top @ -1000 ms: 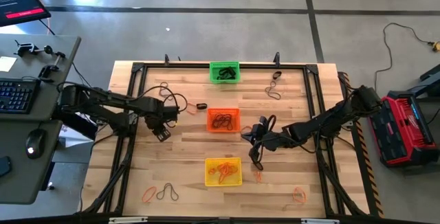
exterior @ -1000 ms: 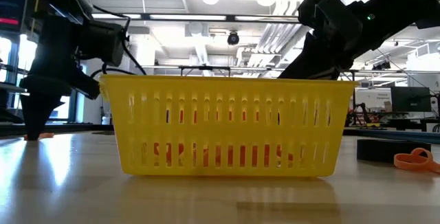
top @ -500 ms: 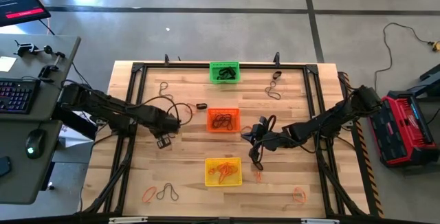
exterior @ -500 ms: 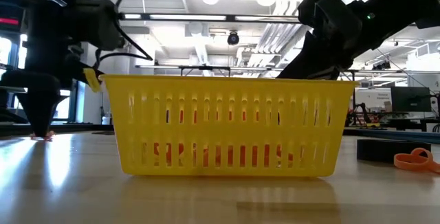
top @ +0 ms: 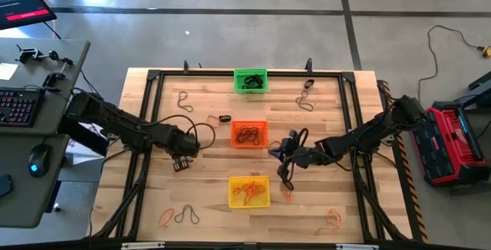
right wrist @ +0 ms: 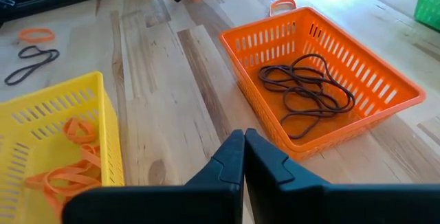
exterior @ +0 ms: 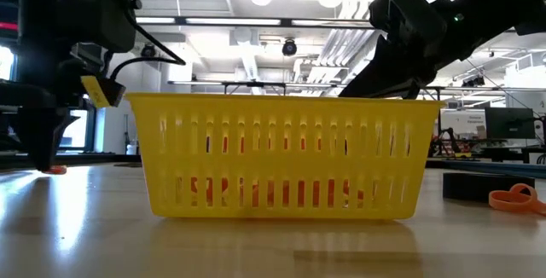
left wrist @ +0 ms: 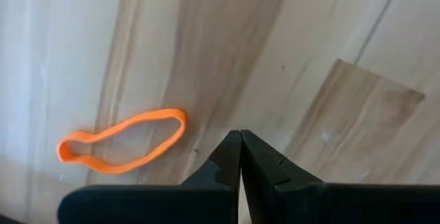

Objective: Sort rubber bands into baskets
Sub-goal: Put the orange rubber band into the yellow bin

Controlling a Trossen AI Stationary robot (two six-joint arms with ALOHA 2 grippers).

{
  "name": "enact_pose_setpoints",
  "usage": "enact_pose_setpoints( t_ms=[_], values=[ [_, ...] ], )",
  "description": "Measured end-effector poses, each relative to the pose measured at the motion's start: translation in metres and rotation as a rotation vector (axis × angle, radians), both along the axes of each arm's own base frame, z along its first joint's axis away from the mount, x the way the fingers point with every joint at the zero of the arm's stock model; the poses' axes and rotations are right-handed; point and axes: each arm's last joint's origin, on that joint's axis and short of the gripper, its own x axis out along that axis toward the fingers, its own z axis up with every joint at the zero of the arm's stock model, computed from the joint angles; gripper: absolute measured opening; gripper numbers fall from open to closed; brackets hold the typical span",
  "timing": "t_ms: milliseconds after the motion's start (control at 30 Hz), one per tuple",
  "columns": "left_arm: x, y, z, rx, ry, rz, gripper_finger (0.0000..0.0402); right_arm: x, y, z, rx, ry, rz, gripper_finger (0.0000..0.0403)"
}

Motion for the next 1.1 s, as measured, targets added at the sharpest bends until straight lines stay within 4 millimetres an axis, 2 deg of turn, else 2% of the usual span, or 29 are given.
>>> enact_pose_setpoints(
  t_ms=[133,467,600,900,1100],
  values=[
    [0.000,0.001,0.000,0.032,-0.011,0.045,0.0015,0.000,0.000,0.000,0.002,-0.005,-0.001,0.0000],
    [-0.001,0.016,-0.002,0.097,-0.009,0.119,0.0096,0.000,0.000,0.001,-0.003,-0.006,0.003,0.0000],
    [-0.005,0.021,-0.007,0.096,0.010,0.146,0.0113,0.000,0.000,0.001,-0.003,-0.005,0.003,0.0000],
    [-0.005,0.026,-0.009,0.053,0.009,0.179,0.0107,0.000,0.000,0.001,-0.003,-0.005,0.003,0.0000],
    [-0.005,0.025,-0.010,0.038,0.010,0.160,0.0043,0.000,0.000,0.001,-0.003,-0.005,0.003,0.0000]
  ],
)
